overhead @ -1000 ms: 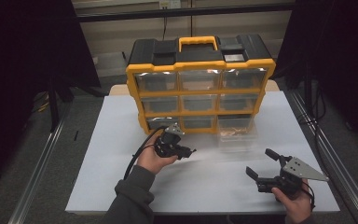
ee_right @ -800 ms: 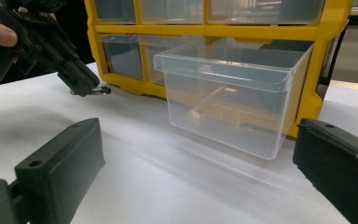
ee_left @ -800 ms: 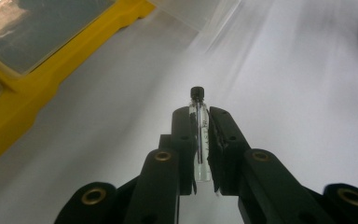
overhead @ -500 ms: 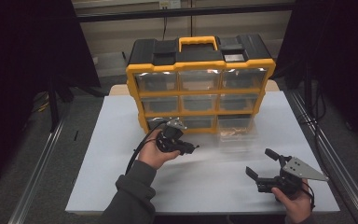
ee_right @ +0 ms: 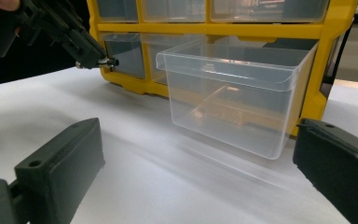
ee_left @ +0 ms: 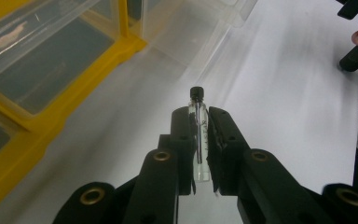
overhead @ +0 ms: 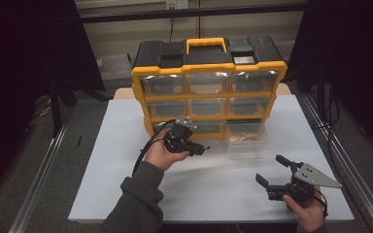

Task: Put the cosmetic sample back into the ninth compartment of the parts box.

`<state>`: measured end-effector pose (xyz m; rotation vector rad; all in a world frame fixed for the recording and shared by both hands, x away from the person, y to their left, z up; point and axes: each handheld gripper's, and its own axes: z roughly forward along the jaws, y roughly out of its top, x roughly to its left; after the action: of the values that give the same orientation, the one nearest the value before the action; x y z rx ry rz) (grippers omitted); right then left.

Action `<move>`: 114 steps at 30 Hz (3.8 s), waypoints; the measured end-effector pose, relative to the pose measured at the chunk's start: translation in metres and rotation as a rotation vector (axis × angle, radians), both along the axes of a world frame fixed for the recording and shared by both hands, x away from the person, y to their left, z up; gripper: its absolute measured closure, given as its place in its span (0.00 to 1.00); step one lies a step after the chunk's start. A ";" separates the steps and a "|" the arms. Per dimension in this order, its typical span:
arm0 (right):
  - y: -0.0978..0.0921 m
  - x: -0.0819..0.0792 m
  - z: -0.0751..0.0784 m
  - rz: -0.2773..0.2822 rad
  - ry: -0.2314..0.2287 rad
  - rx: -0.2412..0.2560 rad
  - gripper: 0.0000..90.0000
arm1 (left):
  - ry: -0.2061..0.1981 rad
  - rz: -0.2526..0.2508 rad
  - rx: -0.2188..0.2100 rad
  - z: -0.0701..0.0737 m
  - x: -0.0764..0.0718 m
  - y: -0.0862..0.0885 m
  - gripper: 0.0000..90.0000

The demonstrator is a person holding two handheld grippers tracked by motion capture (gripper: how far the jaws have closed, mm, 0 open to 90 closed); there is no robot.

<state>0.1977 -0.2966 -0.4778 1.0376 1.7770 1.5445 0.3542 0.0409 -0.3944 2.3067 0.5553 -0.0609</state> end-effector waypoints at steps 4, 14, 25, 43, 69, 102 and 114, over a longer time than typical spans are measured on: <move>0.000 0.000 0.000 -0.001 -0.001 -0.001 0.01 | -0.026 0.023 0.035 0.005 0.000 -0.002 0.90; 0.001 0.000 0.000 0.007 -0.001 0.000 0.01 | 0.000 -0.009 0.006 0.012 0.003 -0.008 0.90; 0.001 0.001 -0.001 0.008 0.003 0.000 0.01 | -0.006 -0.010 -0.001 0.021 0.006 -0.015 0.90; 0.002 0.001 -0.001 0.019 0.009 0.000 0.01 | -0.020 -0.010 -0.006 0.039 0.014 -0.025 0.90; 0.002 0.002 -0.001 0.021 0.004 0.001 0.01 | -0.026 0.003 -0.040 0.043 0.024 -0.047 0.90; 0.001 0.002 -0.001 0.023 0.005 0.008 0.00 | -0.052 -0.013 -0.042 0.043 0.031 -0.073 0.90; 0.001 0.003 -0.001 0.027 0.006 0.008 0.00 | -0.064 -0.003 -0.037 0.042 0.034 -0.081 0.90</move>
<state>0.2003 -0.2951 -0.4787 1.0273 1.7969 1.5676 0.3883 -0.0399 -0.3523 2.2656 0.5136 0.0010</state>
